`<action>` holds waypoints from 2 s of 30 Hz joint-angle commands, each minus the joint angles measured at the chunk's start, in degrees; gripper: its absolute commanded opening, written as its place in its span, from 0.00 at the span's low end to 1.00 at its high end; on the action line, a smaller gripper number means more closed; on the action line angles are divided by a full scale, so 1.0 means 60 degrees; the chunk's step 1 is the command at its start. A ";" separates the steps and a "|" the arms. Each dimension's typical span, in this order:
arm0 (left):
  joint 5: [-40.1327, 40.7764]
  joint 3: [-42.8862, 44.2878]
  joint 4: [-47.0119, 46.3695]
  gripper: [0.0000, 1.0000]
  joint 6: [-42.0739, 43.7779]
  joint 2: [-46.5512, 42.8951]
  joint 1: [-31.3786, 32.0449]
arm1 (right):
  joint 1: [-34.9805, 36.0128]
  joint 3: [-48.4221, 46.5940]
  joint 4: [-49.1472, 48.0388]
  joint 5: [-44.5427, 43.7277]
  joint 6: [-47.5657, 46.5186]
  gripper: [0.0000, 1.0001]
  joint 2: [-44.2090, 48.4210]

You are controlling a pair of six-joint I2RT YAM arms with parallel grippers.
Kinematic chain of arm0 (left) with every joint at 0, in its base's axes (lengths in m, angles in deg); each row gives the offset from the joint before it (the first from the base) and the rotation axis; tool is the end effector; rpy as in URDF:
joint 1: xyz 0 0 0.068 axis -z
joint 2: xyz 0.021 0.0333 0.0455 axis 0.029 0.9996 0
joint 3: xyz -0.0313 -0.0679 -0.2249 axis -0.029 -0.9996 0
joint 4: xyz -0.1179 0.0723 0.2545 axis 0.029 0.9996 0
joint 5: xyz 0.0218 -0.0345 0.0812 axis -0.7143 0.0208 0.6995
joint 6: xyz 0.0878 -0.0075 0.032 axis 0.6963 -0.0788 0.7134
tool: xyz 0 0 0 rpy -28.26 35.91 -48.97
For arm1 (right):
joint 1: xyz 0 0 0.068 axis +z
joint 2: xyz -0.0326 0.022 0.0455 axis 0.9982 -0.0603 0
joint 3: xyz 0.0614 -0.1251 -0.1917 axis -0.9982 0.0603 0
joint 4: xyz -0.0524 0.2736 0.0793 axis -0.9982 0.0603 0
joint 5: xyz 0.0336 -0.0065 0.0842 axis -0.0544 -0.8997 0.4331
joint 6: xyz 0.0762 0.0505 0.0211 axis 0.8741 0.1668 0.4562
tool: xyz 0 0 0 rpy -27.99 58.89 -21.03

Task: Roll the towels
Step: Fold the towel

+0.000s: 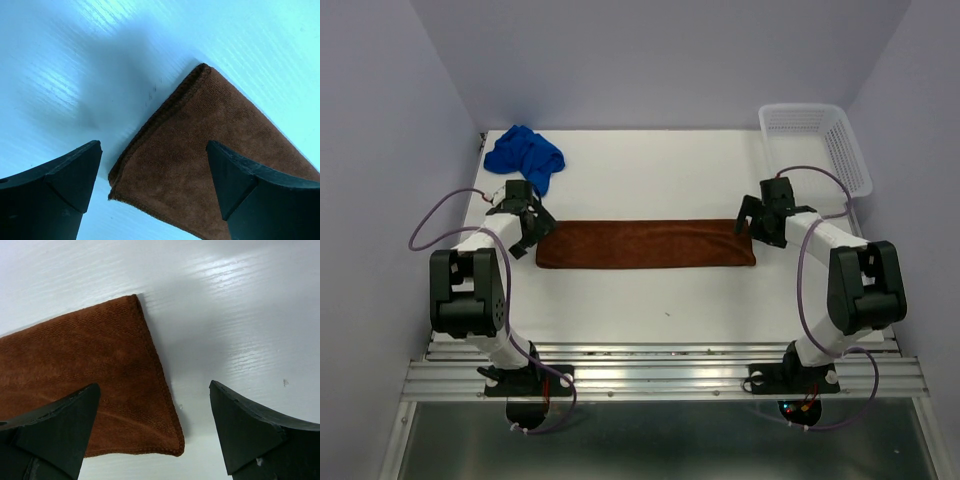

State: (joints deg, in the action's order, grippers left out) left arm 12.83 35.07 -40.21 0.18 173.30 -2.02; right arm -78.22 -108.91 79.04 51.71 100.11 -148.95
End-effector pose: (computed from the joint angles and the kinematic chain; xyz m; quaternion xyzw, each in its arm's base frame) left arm 0.3778 0.0164 0.1057 -0.3229 0.8869 -0.0251 0.3295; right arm 0.3715 0.0425 0.0984 0.1455 0.9398 0.0196 0.3085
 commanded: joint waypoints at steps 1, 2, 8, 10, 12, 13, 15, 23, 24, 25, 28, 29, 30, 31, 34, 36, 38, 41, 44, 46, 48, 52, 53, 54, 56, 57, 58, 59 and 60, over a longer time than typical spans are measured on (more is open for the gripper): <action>-0.0435 -0.0330 -0.0564 0.96 0.0299 0.0291 -0.0130 | -0.0038 -0.0047 -0.0080 0.0023 0.0081 0.95 -0.0393; -0.0524 -0.0446 -0.0768 0.86 0.0357 0.0465 -0.0130 | -0.0038 -0.0047 -0.0080 0.0068 0.0081 0.92 -0.0481; -0.0656 -0.0608 -0.0946 0.34 0.0504 0.1213 -0.0130 | -0.0038 0.0143 -0.0271 0.0405 -0.0095 0.83 -0.0789; -0.0700 -0.0681 -0.1005 0.25 0.0563 0.1301 -0.0130 | -0.0038 0.0187 -0.0344 0.0711 -0.0240 0.80 -0.0804; -0.0759 -0.0784 -0.1122 0.18 0.0592 0.1360 -0.0130 | -0.0038 0.0231 -0.0402 0.1033 -0.0373 0.73 -0.0847; -0.0817 -0.0784 -0.1136 0.18 0.0621 0.1403 -0.0130 | -0.0038 0.0260 -0.0432 0.1136 -0.0417 0.73 -0.0877; -0.0832 -0.0799 -0.1151 0.17 0.0665 0.1433 -0.0130 | -0.0038 0.0348 -0.0505 0.1240 -0.0446 0.64 -0.0935; -0.0847 -0.0945 -0.1195 0.17 0.0753 0.1228 -0.0130 | 0.0298 0.0392 -0.0447 0.1357 -0.0549 0.40 -0.1375; -0.0832 -0.0960 -0.1210 0.17 0.0753 0.1199 -0.0130 | 0.0385 0.0465 -0.0432 0.0980 -0.0462 0.34 -0.1390; -0.0847 -0.0960 -0.1210 0.17 0.0768 0.1199 -0.0130 | 0.0386 0.0509 -0.0432 0.0918 -0.0446 0.34 -0.1375; -0.0891 -0.0975 -0.1224 0.17 0.0783 0.1228 -0.0116 | 0.0386 0.0612 -0.0388 0.0626 -0.0330 0.20 -0.1331; -0.0920 -0.1018 -0.1254 0.17 0.0783 0.1228 -0.0116 | 0.0386 0.0641 -0.0388 0.0436 -0.0271 0.13 -0.1288; -0.0949 -0.1048 -0.1283 0.17 0.0783 0.1228 -0.0116 | 0.0386 0.0627 -0.0388 0.0275 -0.0198 0.09 -0.1244; -0.1022 -0.1077 -0.1312 0.17 0.0812 0.1214 -0.0087 | 0.0386 0.0612 -0.0388 0.0114 -0.0110 0.05 -0.1214; -0.1124 -0.1194 -0.1386 0.17 0.0783 0.1170 0.0016 | 0.0386 0.0335 -0.0097 -0.0908 -0.0036 0.01 -0.0966; -0.1198 -0.1296 -0.1444 0.17 0.0681 0.1111 0.0425 | 0.0386 -0.0060 0.0254 -0.1685 -0.0211 0.01 -0.0718; -0.1315 -0.1370 -0.1517 0.17 0.0607 0.1038 0.0848 | 0.0285 -0.0309 0.0460 -0.1908 -0.0547 0.01 -0.0555; -0.1257 -0.1429 -0.1547 0.17 0.0285 0.0950 0.1463 | 0.0167 -0.0705 0.1031 -0.2523 -0.0666 0.01 -0.0350; -0.0965 -0.1297 -0.1386 0.17 -0.0124 0.0906 0.1977 | 0.0079 -0.0955 0.1501 -0.2934 -0.0870 0.01 -0.0190; -0.1255 -0.1224 -0.1473 0.17 -0.0344 0.0920 0.2330 | 0.0079 -0.1144 0.1807 -0.2978 -0.1017 0.01 -0.0043; -0.1170 -0.1107 -0.1532 0.17 -0.0491 0.0993 0.2666 | 0.0079 -0.1306 0.2085 -0.2892 -0.1105 0.01 0.0045; -0.1052 -0.0770 -0.1255 0.17 -0.0477 0.1344 0.2799 | 0.0079 -0.1862 0.2395 -0.2525 -0.1368 0.01 0.0323; -0.1023 -0.0755 -0.1254 0.17 -0.0477 0.1331 0.2799 | 0.0079 -0.1863 0.2468 -0.2423 -0.1427 0.01 0.0382; -0.1023 -0.0769 -0.1239 0.17 -0.0521 0.1331 0.2828 | 0.0079 -0.2081 0.2613 -0.2277 -0.1457 0.01 0.0513; -0.0906 -0.0799 -0.1123 0.17 -0.0565 0.1244 0.2829 | 0.0079 -0.2229 0.2629 -0.1634 -0.1646 0.01 0.0675; -0.0847 -0.0770 -0.1035 0.17 -0.0579 0.1228 0.2843 | 0.0079 -0.2331 0.2644 -0.1356 -0.1691 0.01 0.0806; -0.0658 -0.0755 -0.0933 0.17 -0.0638 0.1185 0.2843 | 0.0079 -0.2361 0.2644 -0.1019 -0.1677 0.01 0.0851; -0.0526 -0.0711 -0.0671 0.17 -0.0696 0.1112 0.2858 | 0.0166 -0.2463 0.2760 -0.0798 -0.1720 0.01 0.0880; -0.0307 -0.0667 -0.0552 0.18 -0.0711 0.1082 0.2858 | 0.0254 -0.2507 0.2805 -0.0738 -0.1706 0.01 0.0881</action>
State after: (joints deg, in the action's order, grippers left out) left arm 7.19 31.25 -53.26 -3.49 179.05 14.65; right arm -77.55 -120.52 94.03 42.01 91.41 -146.13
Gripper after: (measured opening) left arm 0.174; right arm 0.031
